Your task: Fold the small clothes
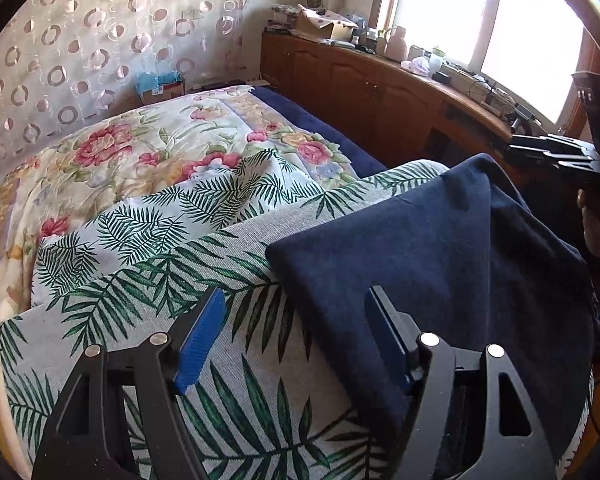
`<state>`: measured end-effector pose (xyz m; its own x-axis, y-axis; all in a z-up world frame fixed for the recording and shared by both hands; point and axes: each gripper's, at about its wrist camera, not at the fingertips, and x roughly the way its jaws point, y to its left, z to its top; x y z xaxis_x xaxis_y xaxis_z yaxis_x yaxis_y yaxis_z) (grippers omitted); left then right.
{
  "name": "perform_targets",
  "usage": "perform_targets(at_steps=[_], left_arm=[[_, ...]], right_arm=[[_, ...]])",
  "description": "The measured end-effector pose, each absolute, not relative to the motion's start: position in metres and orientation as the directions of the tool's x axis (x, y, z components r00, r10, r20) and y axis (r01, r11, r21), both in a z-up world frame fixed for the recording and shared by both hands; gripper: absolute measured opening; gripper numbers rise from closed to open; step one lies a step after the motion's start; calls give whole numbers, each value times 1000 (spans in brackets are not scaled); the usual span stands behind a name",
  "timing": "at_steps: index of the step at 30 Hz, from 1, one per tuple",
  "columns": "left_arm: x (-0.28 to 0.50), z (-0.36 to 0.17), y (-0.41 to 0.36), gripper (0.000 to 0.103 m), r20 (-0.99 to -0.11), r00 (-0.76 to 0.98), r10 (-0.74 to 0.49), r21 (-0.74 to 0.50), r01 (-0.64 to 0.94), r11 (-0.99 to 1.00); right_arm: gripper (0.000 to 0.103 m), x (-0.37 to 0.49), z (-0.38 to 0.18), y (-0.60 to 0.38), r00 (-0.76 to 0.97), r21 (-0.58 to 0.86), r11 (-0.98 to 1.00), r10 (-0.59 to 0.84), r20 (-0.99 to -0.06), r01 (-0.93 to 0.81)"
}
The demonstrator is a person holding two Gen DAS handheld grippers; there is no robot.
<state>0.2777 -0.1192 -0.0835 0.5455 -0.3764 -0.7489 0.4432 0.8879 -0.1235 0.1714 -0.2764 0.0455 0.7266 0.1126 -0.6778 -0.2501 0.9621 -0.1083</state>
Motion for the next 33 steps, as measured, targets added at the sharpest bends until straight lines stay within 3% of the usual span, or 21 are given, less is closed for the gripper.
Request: perform_targets(at_steps=[6, 13, 19, 21, 24, 25, 26, 28, 33], left_arm=[[286, -88, -121, 73, -752, 542, -376, -141, 425, 894], [287, -90, -125, 45, -749, 525, -404, -165, 443, 881], [288, -92, -128, 44, -752, 517, -408, -172, 444, 879], [288, -92, -130, 44, -753, 521, -401, -160, 446, 881], [290, -92, -132, 44, -756, 523, -395, -154, 444, 883], [290, -92, -132, 39, -754, 521, -399, -157, 447, 880], [291, -92, -132, 22, -750, 516, -414, -169, 457, 874], [289, -89, -132, 7, -743, 528, -411, -158, 459, 874], [260, -41, -126, 5, -660, 602, -450, -161, 471, 867]], right_arm=[[57, 185, 9, -286, 669, -41, 952, 183, -721, -304], [57, 210, -9, -289, 616, 19, 937, 245, -749, -349], [57, 221, -15, -291, 588, 38, 920, 281, -759, -390], [49, 218, -15, -290, 587, 35, 915, 287, -757, -402], [27, 211, -15, -285, 576, 35, 898, 311, -756, -439], [20, 210, -16, -284, 572, 40, 891, 324, -754, -452], [19, 208, -15, -284, 577, 33, 888, 326, -749, -459], [16, 204, -12, -286, 585, 37, 885, 338, -737, -464], [15, 165, 29, -289, 682, 9, 881, 372, -630, -472]])
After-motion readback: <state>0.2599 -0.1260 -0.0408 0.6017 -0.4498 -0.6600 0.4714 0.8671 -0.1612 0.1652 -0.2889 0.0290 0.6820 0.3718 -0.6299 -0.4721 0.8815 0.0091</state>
